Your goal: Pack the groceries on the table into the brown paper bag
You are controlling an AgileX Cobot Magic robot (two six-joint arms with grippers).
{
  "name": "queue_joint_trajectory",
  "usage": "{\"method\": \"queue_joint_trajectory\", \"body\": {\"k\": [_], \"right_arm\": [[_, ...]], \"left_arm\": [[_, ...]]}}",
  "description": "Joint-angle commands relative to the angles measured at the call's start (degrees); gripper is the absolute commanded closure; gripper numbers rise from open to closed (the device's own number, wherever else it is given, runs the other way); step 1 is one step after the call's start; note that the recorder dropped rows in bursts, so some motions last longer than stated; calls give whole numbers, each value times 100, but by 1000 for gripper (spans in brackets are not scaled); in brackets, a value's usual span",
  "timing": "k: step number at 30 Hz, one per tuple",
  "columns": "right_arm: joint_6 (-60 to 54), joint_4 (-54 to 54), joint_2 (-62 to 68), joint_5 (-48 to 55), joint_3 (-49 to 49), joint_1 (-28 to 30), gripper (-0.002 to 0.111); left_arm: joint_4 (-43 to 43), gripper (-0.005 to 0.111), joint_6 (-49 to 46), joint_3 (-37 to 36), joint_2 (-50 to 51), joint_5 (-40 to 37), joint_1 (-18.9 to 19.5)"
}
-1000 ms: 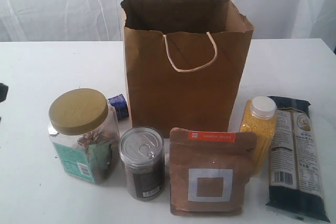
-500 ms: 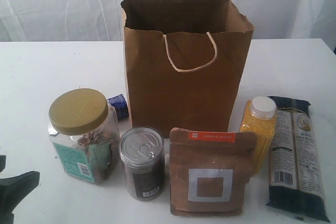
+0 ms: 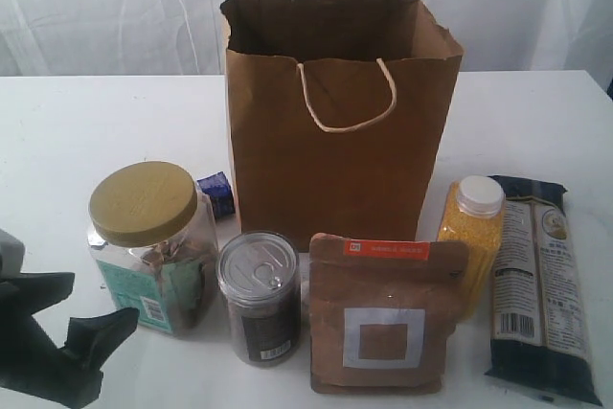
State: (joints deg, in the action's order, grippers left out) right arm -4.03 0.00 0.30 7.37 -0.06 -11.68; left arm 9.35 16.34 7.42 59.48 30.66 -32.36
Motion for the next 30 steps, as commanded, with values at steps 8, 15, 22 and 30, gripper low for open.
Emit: {"method": "queue_joint_trajectory", "body": {"k": [8,15,22,30], "right_arm": [[-28,0,-30,-56,6,37,108],[-28,0,-30,-56,6,37,108],[-28,0,-30,-56,6,37,108],[-28,0,-30,-56,6,37,108]], "left_arm": [[306,5,92,-35,719,992,-35],[331,5,146,-25,794,1141,-35],[331,1,146,1,794,1140,-35],[48,1,-84,1,794,1140,-35]]}}
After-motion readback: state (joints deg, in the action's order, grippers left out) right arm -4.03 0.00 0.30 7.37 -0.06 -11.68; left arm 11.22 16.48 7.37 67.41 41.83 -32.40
